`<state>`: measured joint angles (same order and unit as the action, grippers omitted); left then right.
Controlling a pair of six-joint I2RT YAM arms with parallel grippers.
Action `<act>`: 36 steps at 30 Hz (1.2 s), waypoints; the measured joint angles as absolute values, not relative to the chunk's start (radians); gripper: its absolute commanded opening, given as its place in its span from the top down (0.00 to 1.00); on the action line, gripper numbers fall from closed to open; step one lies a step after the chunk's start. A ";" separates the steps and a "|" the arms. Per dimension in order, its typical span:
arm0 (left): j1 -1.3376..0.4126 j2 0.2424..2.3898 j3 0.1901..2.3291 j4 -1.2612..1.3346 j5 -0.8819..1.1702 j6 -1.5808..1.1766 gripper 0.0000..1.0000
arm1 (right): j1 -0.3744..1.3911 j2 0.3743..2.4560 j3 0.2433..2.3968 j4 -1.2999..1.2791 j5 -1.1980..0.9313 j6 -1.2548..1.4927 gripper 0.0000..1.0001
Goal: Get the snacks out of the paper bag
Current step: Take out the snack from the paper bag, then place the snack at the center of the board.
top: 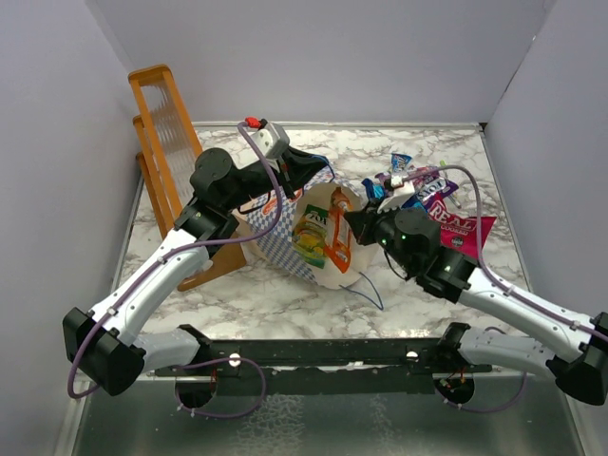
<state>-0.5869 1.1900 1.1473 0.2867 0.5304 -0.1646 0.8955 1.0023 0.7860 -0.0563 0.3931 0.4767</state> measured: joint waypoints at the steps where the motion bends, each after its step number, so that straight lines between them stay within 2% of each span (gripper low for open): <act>1: -0.587 1.190 1.147 0.287 0.529 -0.164 1.00 | 0.896 0.989 0.812 -0.078 0.364 0.464 0.98; 7: -0.589 1.190 1.147 0.283 0.501 -0.161 1.00 | 0.896 0.925 0.960 -0.168 0.272 0.409 0.98; 13: -0.591 1.190 1.147 0.275 0.435 -0.154 1.00 | 0.896 0.856 1.100 -0.277 0.266 0.355 0.98; 19: -0.591 1.190 1.147 0.260 0.392 -0.147 1.00 | 0.896 0.818 1.234 -0.404 0.416 0.287 0.98; 23: -0.596 1.190 1.147 0.259 0.377 -0.145 1.00 | 0.896 0.831 1.291 -0.449 0.617 0.241 0.98; 27: -0.601 1.190 1.147 0.258 0.372 -0.140 1.00 | 0.895 0.868 1.270 -0.462 0.831 0.217 0.98; 30: -0.604 1.190 1.147 0.257 0.369 -0.138 1.00 | 0.894 0.902 1.176 -0.445 0.960 0.205 0.98; 33: -0.606 1.190 1.147 0.257 0.368 -0.133 1.00 | 0.866 0.967 1.104 -0.443 1.013 0.213 0.98; 36: -0.610 1.190 1.147 0.255 0.366 -0.128 1.00 | 0.764 1.039 1.059 -0.437 0.995 0.236 0.98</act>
